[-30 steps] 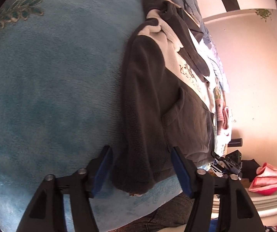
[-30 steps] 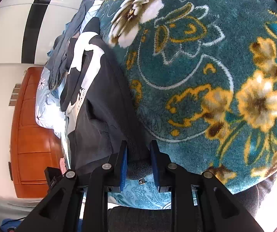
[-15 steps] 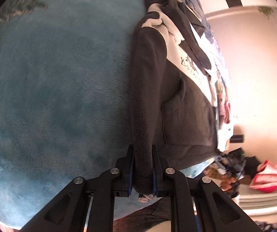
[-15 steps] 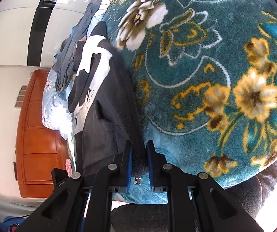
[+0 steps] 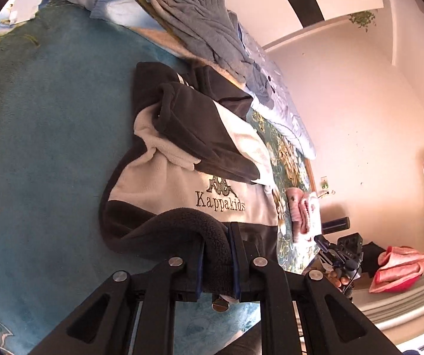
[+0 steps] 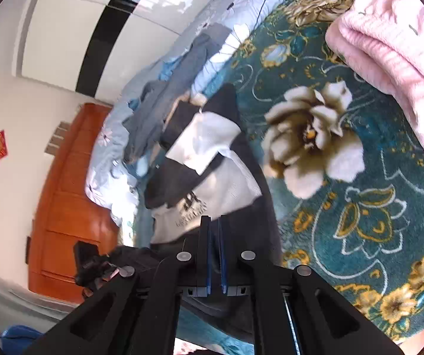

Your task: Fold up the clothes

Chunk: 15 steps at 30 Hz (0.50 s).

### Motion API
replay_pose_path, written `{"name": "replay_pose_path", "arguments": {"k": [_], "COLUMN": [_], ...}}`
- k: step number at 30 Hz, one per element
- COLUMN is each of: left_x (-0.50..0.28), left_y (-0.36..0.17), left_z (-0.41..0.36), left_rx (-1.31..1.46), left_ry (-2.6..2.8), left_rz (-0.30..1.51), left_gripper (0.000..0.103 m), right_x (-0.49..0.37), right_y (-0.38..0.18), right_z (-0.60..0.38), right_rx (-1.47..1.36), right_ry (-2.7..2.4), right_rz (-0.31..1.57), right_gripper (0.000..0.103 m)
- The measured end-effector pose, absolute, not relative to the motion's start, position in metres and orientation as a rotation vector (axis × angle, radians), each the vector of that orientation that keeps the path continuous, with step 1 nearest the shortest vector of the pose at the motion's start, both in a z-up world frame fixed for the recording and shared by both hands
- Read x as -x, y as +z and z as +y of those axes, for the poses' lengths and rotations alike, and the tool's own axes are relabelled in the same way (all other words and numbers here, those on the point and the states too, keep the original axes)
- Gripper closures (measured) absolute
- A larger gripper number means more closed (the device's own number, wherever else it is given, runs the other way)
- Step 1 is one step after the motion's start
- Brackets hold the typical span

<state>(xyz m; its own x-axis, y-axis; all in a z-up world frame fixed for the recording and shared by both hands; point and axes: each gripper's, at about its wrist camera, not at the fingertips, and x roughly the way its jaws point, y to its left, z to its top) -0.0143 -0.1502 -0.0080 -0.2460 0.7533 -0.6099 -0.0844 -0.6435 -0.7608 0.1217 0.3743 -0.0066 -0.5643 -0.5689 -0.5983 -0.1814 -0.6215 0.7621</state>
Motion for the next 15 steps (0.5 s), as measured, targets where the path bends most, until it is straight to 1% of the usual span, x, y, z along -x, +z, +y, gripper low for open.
{"name": "replay_pose_path", "arguments": {"k": [5,6,7,8,9,10,15], "left_x": [0.003,0.001,0.001,0.000,-0.001,-0.002,-0.004], "left_y": [-0.028,-0.031,-0.032,-0.033,-0.034,-0.034,-0.034], "left_z": [-0.163,-0.166,-0.168,-0.171,-0.172,-0.173,-0.173], "left_rx": [1.504,1.510,1.513,1.516,1.515,1.514,1.511], "left_ry": [1.924,1.924,1.922,1.921,1.921,1.922,1.916], "left_rz": [-0.889,-0.899,-0.908,-0.916,-0.921,-0.925,-0.923], "left_gripper": [0.087,0.087,0.087,0.087,0.087,0.087,0.087], "right_x": [-0.152,-0.157,-0.162,-0.166,-0.169,-0.171,-0.171], "right_y": [-0.051,-0.060,-0.068,-0.074,-0.079,-0.083,-0.103], "right_z": [0.361,0.360,0.360,0.359,0.357,0.356,0.342], "right_rx": [-1.503,-1.516,-1.528,-1.532,-1.539,-1.543,-1.598], "right_ry": [-2.186,-2.165,-2.142,-2.126,-2.109,-2.092,-2.043], "right_rz": [-1.193,-1.213,-1.235,-1.256,-1.272,-1.282,-1.283], "right_gripper": [0.095,0.091,0.085,0.068,0.054,0.052,0.052]}}
